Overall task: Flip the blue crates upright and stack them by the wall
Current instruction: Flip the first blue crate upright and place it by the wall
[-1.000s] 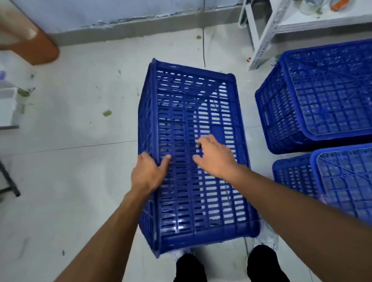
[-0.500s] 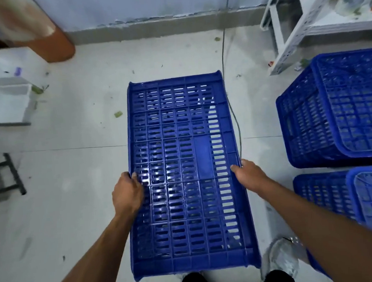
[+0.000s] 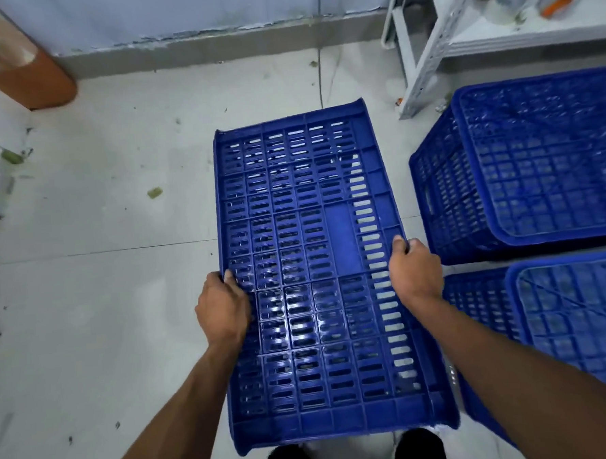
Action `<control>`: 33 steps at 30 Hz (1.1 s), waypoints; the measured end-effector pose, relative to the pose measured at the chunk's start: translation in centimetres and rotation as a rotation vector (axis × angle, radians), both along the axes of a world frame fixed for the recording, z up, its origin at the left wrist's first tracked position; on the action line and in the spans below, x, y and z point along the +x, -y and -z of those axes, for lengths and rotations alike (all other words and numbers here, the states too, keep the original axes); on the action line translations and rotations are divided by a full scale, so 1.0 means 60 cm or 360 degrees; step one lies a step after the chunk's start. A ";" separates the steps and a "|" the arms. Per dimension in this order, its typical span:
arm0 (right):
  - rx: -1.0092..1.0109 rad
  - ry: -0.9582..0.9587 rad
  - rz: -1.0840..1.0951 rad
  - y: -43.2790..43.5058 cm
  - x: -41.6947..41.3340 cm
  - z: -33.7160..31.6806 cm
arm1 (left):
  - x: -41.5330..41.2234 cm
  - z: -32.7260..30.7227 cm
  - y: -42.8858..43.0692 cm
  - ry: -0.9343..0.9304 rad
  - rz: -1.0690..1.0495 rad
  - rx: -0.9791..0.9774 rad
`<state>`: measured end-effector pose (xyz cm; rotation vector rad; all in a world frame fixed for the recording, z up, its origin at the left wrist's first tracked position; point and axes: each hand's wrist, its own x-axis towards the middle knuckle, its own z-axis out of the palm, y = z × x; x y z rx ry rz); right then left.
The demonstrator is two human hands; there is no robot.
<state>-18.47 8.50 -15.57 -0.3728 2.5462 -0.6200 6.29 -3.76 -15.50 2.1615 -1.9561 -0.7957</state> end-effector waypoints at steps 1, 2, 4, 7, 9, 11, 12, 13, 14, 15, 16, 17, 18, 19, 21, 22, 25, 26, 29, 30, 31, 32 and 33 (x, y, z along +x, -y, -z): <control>-0.0015 -0.0040 0.0008 -0.010 -0.011 0.001 | -0.012 0.004 -0.006 -0.0020 -0.0011 0.0035; -0.0024 -0.0067 0.0020 -0.021 -0.022 0.002 | -0.024 0.007 -0.012 -0.0052 -0.0026 0.0075; -0.0006 -0.0104 0.0028 -0.041 -0.044 0.002 | -0.049 0.014 -0.024 -0.0126 -0.0048 0.0159; 0.0100 -0.0110 0.0003 -0.067 -0.066 -0.003 | -0.077 0.023 -0.046 -0.0155 -0.0048 0.0241; 0.0129 -0.0082 -0.0028 -0.079 -0.081 -0.005 | -0.093 0.030 -0.058 -0.0192 -0.0078 0.0285; 0.0149 -0.0047 -0.0070 -0.085 -0.095 -0.008 | -0.105 0.032 -0.065 -0.0243 -0.0136 0.0333; 0.0166 -0.0021 -0.0088 -0.087 -0.103 -0.011 | -0.110 0.030 -0.067 -0.0264 -0.0165 0.0353; 0.0177 0.0016 -0.0110 -0.088 -0.111 -0.014 | -0.113 0.031 -0.069 -0.0268 -0.0177 0.0363; 0.0190 0.0059 -0.0142 -0.089 -0.118 -0.018 | -0.116 0.031 -0.070 -0.0260 -0.0173 0.0371; 0.0190 0.0104 -0.0165 -0.089 -0.124 -0.021 | -0.119 0.030 -0.069 -0.0246 -0.0155 0.0387; 0.0198 0.0143 -0.0172 -0.090 -0.130 -0.023 | -0.122 0.027 -0.066 -0.0234 -0.0123 0.0418; 0.0205 0.0185 -0.0162 -0.090 -0.135 -0.026 | -0.123 0.025 -0.062 -0.0221 -0.0076 0.0466; 0.0224 0.0224 -0.0149 -0.091 -0.141 -0.029 | -0.124 0.021 -0.058 -0.0212 -0.0018 0.0537; 0.0235 0.0271 -0.0129 -0.094 -0.146 -0.032 | -0.123 0.017 -0.053 -0.0203 0.0051 0.0607; 0.0239 0.0402 -0.0052 -0.094 -0.149 -0.044 | -0.122 0.003 -0.047 -0.0128 0.0220 0.0682; 0.0219 0.0478 -0.0017 -0.095 -0.149 -0.052 | -0.123 -0.008 -0.046 -0.0071 0.0304 0.0668; 0.0167 0.0615 0.0078 -0.093 -0.148 -0.073 | -0.127 -0.033 -0.058 -0.0009 0.0510 0.0477; 0.0156 0.0622 0.0088 -0.092 -0.147 -0.075 | -0.130 -0.040 -0.067 -0.0015 0.0557 0.0407; 0.0084 0.0587 0.0059 -0.092 -0.134 -0.077 | -0.132 -0.056 -0.088 -0.0014 0.0547 0.0298; 0.0075 0.0555 0.0024 -0.089 -0.127 -0.081 | -0.135 -0.058 -0.094 -0.0019 0.0548 0.0305; 0.0040 0.0545 0.0007 -0.083 -0.120 -0.081 | -0.138 -0.061 -0.099 -0.0022 0.0585 0.0333; 0.0016 0.0529 -0.0025 -0.077 -0.111 -0.082 | -0.143 -0.066 -0.104 -0.0028 0.0641 0.0381; -0.0028 0.0529 -0.0051 -0.068 -0.100 -0.090 | -0.149 -0.073 -0.108 -0.0049 0.0694 0.0438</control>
